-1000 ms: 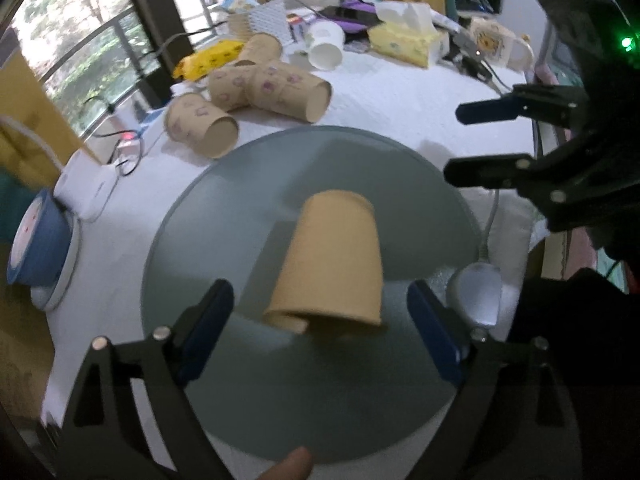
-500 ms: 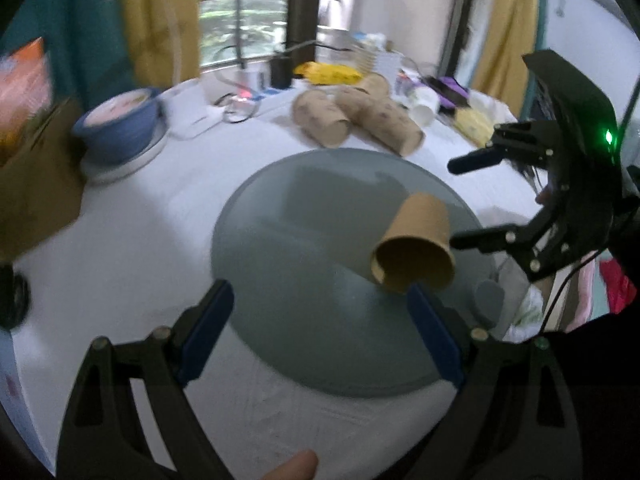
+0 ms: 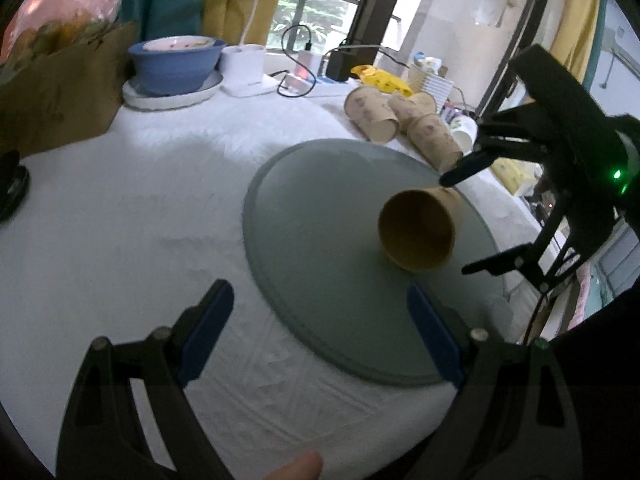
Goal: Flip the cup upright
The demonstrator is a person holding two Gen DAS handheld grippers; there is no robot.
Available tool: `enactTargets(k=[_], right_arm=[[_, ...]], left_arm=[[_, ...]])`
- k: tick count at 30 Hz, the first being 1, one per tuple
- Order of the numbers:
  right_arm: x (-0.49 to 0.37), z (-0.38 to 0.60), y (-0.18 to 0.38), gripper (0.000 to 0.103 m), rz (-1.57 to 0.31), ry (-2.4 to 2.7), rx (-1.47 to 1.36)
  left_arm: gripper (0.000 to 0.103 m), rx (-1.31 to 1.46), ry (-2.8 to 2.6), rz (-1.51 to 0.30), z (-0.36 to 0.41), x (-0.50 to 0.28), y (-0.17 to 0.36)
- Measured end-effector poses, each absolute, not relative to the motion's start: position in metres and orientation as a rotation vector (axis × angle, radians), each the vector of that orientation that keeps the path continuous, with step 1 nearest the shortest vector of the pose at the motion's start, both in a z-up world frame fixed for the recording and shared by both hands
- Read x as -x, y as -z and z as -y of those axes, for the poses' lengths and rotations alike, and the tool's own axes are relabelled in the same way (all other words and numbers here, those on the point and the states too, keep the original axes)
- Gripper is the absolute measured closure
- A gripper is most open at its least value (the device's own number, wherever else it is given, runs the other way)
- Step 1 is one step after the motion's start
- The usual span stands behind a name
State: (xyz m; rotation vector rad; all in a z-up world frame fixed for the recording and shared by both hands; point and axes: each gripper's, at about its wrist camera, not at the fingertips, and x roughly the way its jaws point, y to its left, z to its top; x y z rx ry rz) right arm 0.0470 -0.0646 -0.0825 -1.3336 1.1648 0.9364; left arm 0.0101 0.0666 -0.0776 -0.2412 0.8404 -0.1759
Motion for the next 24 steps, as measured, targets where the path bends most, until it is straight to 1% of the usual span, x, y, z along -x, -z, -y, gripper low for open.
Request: enactTargets(k=[8, 19, 24], right_arm=[[-0.063, 0.052, 0.103, 0.024, -1.223, -0.990, 1.455], [-0.069, 0.037, 0.125, 0.024, -1.246, -1.065, 1.583], [-0.070, 0.034, 0.134, 0.026, -1.258, -1.089, 1.625]], left_arm=[[0.013, 0.294, 0.142, -0.842, -0.082, -0.005, 0.086], [0.013, 0.318, 0.114, -0.864, -0.091, -0.008, 0.097], [0.013, 0.310, 0.111, -0.869, -0.092, -0.007, 0.098]])
